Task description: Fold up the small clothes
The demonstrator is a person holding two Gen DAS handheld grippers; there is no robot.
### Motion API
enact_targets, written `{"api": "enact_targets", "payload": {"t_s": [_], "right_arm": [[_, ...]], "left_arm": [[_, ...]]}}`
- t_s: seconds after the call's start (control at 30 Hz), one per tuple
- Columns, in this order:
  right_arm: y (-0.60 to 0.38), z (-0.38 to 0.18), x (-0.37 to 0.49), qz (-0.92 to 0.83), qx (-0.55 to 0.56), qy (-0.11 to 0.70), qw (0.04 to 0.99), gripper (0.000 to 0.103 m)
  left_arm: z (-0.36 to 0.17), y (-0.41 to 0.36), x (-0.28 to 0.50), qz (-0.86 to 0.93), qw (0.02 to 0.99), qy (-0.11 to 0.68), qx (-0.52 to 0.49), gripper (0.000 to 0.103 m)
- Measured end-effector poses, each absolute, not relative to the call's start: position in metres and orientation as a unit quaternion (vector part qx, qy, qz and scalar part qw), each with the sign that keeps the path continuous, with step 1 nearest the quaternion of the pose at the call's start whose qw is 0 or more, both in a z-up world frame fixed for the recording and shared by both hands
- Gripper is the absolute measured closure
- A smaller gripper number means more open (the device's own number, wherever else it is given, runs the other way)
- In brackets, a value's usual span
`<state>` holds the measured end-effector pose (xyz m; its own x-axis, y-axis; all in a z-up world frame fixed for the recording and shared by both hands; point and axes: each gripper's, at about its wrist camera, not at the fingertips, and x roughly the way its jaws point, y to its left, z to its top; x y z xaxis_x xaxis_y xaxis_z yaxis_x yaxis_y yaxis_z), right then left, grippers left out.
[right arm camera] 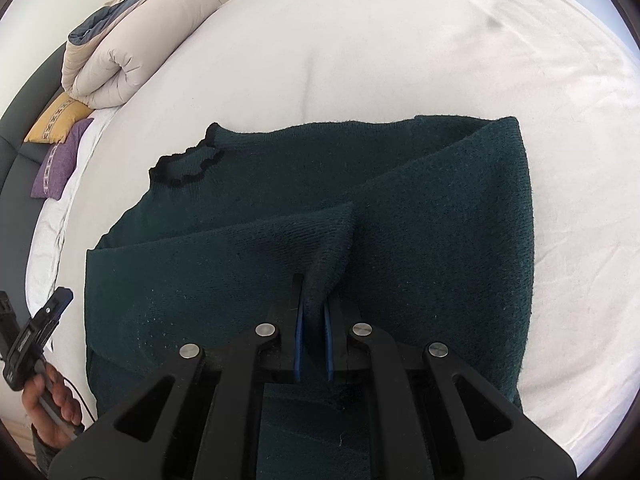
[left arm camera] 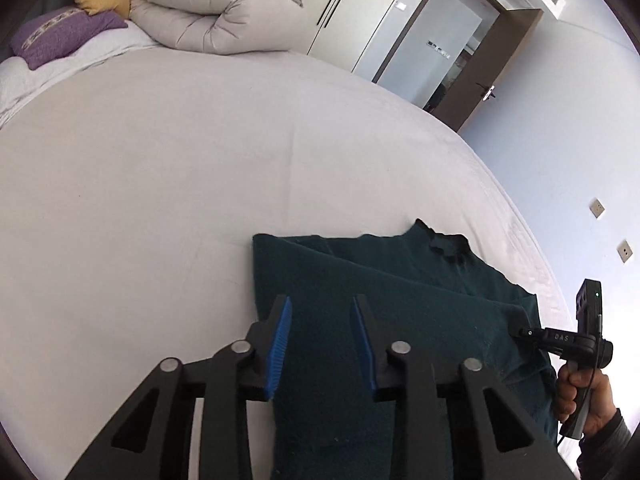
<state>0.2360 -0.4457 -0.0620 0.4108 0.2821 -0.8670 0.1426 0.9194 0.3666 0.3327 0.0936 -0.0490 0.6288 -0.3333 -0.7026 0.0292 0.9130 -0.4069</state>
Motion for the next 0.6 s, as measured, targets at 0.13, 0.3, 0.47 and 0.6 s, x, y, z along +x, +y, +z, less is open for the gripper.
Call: {"api": "enact_targets", "payload": {"t_s": [0.13,0.3,0.47,0.6], "right_arm": [[-0.456,-0.071,0.238,0.06,0.227,0.533,0.813,0.097],[-0.457,-0.078,0.236,0.075,0.241,0.518,0.817,0.097],[-0.456,-0.081,0.238,0.081,0.251,0.51,0.818,0.097],[-0.459,-0.084,0.233,0.083,0.271,0.491,0.824,0.097]], "left_arm": [[-0.067,0.096,0.358,-0.105,0.869,0.455,-0.16,0.081],[-0.09,0.09,0.382,-0.113,0.861,0.476,-0.142,0.084],[-0.089,0.078,0.365,-0.104,0.874,0.465,-0.09,0.087],[-0.087,0.072,0.337,-0.093,0.888,0.449,-0.049,0.087]]}}
